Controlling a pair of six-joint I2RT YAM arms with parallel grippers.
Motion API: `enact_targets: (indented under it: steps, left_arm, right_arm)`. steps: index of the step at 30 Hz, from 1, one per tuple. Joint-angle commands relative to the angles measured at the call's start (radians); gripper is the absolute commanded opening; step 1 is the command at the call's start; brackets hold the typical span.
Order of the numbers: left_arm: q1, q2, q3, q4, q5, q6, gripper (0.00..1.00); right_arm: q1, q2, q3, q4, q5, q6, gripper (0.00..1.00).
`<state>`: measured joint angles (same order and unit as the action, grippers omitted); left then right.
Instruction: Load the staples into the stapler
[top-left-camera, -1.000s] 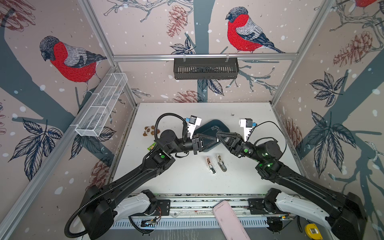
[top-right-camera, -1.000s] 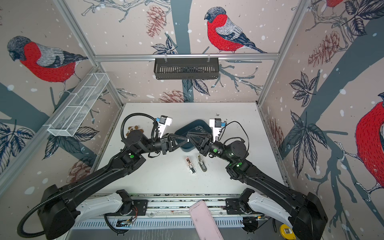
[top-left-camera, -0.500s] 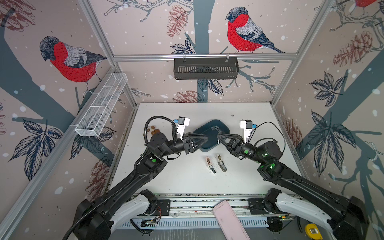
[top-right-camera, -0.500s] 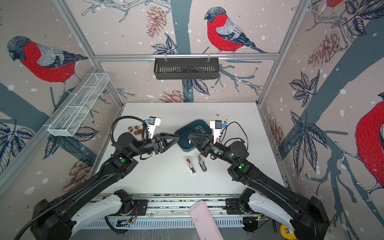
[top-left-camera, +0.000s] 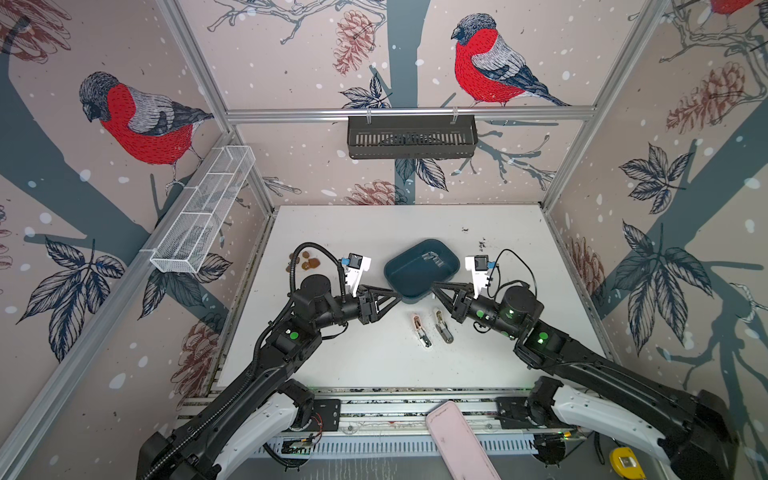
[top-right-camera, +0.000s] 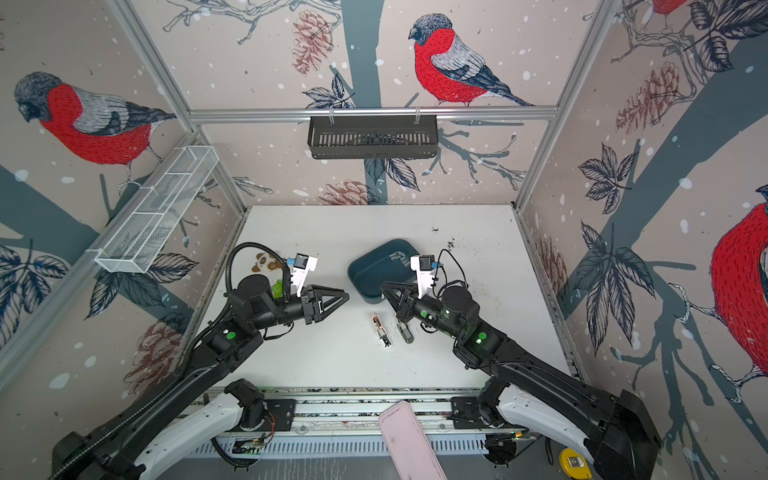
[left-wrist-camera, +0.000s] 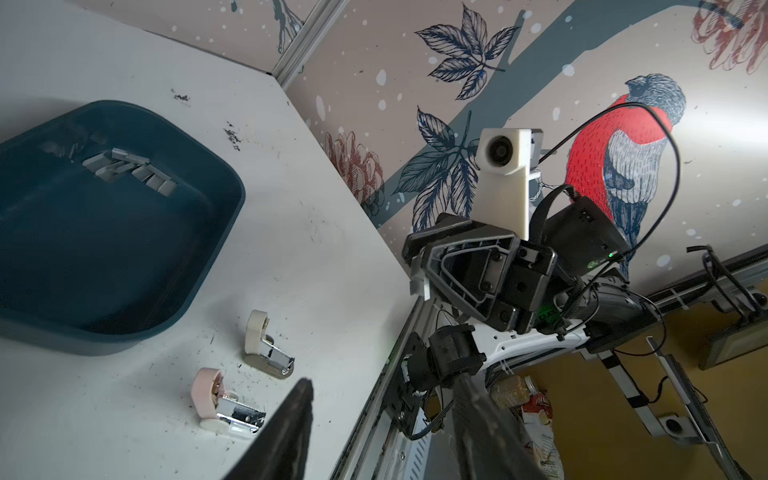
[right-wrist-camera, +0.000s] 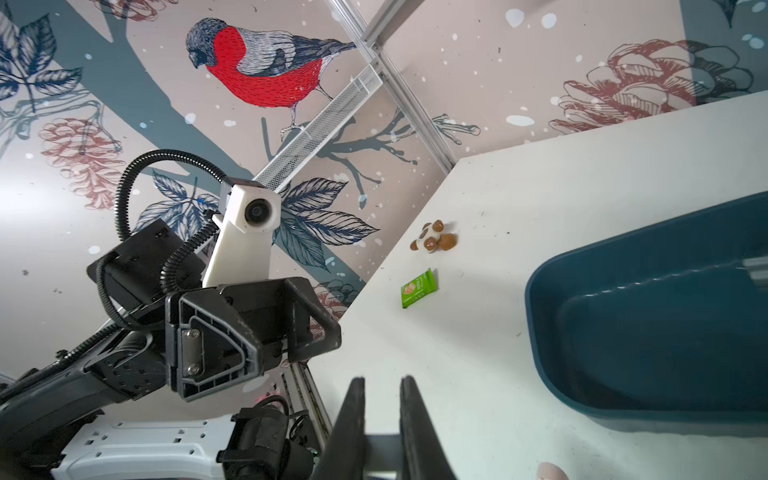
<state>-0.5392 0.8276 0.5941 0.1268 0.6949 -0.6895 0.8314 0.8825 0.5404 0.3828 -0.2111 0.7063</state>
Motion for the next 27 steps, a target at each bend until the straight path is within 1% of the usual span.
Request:
enact_targets:
  steps: [1, 3, 8, 12, 14, 16, 19, 27]
  left_arm:
    - [0.001, 0.024, 0.001, -0.012, 0.017, 0.028, 0.55]
    - [0.001, 0.04, 0.004, -0.01, 0.02, 0.034, 0.56]
    - [-0.002, 0.075, 0.001, 0.016, 0.025, 0.042, 0.56]
    - [-0.003, 0.094, 0.004, 0.01, 0.002, 0.055, 0.56]
    - [-0.004, 0.101, 0.001, 0.018, -0.008, 0.058, 0.56]
    - [-0.004, 0.111, 0.004, 0.017, -0.035, 0.066, 0.57]
    - [-0.001, 0.131, 0.019, 0.006, -0.102, 0.099, 0.57]
    - [0.0, 0.24, 0.121, -0.069, -0.189, 0.178, 0.56]
  right_arm:
    - [-0.004, 0.012, 0.014, -0.004, 0.056, -0.042, 0.15]
    - [-0.016, 0.034, 0.024, -0.008, 0.082, -0.065, 0.15]
    - [-0.062, 0.125, 0.096, -0.05, 0.089, -0.114, 0.16]
    - [-0.096, 0.244, 0.17, -0.084, 0.112, -0.153, 0.16]
    - [-0.115, 0.316, 0.215, -0.114, 0.093, -0.172, 0.16]
    - [-0.134, 0.397, 0.252, -0.114, 0.072, -0.181, 0.16]
    - [-0.151, 0.492, 0.296, -0.102, 0.053, -0.187, 0.16]
    - [-0.173, 0.722, 0.395, -0.079, 0.014, -0.195, 0.16]
